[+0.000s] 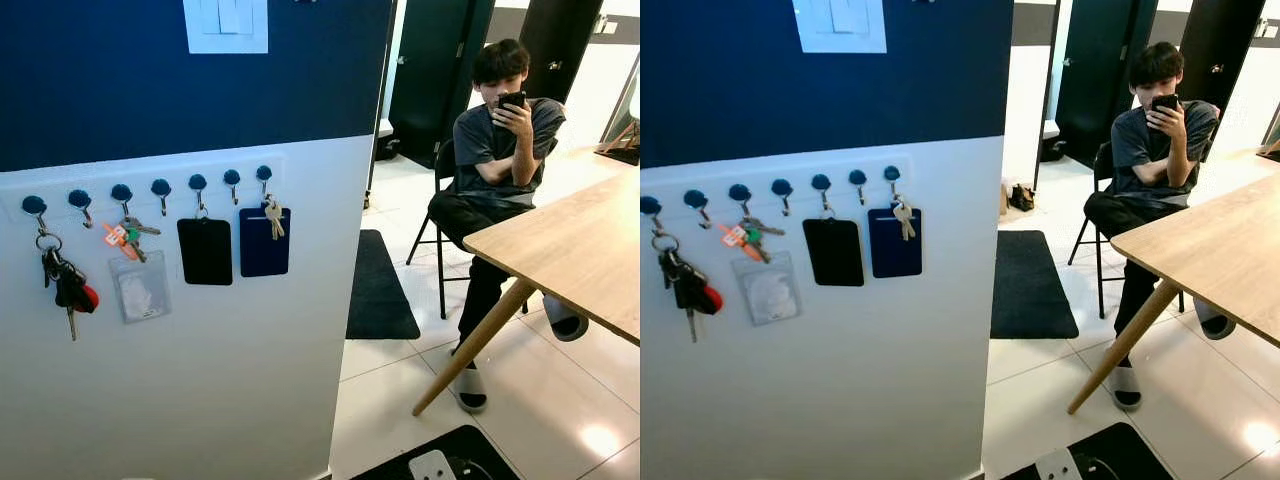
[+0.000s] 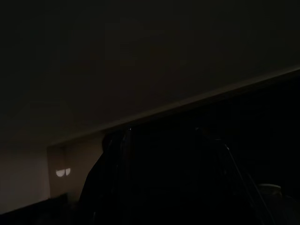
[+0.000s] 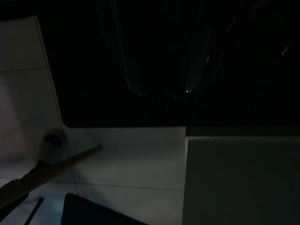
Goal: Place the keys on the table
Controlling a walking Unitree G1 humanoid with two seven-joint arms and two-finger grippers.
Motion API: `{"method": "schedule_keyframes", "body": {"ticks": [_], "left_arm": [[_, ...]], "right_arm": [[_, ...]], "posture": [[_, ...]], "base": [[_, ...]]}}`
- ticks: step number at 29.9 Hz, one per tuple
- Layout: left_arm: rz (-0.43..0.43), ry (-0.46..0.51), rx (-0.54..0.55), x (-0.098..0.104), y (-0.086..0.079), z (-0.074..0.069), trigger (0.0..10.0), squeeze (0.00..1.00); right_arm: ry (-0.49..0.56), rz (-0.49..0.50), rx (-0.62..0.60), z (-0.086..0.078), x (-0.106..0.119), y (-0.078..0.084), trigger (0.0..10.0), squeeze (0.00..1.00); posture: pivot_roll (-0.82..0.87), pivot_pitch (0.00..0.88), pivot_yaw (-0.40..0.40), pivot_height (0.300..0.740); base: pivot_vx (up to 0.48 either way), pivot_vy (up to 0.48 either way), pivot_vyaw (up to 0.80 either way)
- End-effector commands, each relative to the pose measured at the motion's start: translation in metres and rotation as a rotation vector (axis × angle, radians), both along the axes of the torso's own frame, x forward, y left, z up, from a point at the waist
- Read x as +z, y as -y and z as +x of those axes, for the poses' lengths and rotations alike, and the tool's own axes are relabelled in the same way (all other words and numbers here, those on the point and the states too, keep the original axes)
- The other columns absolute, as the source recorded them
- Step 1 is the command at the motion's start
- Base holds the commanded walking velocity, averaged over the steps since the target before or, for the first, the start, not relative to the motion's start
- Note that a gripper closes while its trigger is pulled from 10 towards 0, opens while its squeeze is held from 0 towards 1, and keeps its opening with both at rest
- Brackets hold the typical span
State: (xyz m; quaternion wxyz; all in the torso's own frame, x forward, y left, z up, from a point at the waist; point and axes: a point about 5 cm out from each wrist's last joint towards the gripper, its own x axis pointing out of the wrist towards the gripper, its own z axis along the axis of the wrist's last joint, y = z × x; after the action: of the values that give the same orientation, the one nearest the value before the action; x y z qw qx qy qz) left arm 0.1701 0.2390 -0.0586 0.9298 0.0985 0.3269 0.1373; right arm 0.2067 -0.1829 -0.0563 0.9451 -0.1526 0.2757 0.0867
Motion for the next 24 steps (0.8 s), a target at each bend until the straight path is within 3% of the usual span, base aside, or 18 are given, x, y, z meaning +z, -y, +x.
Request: {"method": "schedule_keyframes", "body": {"ticks": [1,17,24], "left_arm": [[0.023,-0.018,-0.004,0.0,-0.006,0.0,10.0,0.0],[0.037,-0.001,-0.001,0.004,-0.009,-0.001,10.0,0.0],[-0.033,0.092,-0.073,0.019,0.012,0.015,10.0,0.0]], "right_arm": [[-0.027,-0.005,0.001,-0.005,-0.004,-0.001,10.0,0.0],[0.007,0.017,-0.001,0.004,0.001,-0.007,10.0,0.0],[0.046,0.037,0.034,0.007,0.006,-0.011,10.0,0.0]], "posture": [[0.15,0.022,0.006,0.74],[0.16,0.021,0.004,0.74],[0.19,0.033,-0.008,0.74]], "base": [[0.0,0.0,0.0],[0.0,0.0,0.0],[0.0,0.0,0.0]]}}
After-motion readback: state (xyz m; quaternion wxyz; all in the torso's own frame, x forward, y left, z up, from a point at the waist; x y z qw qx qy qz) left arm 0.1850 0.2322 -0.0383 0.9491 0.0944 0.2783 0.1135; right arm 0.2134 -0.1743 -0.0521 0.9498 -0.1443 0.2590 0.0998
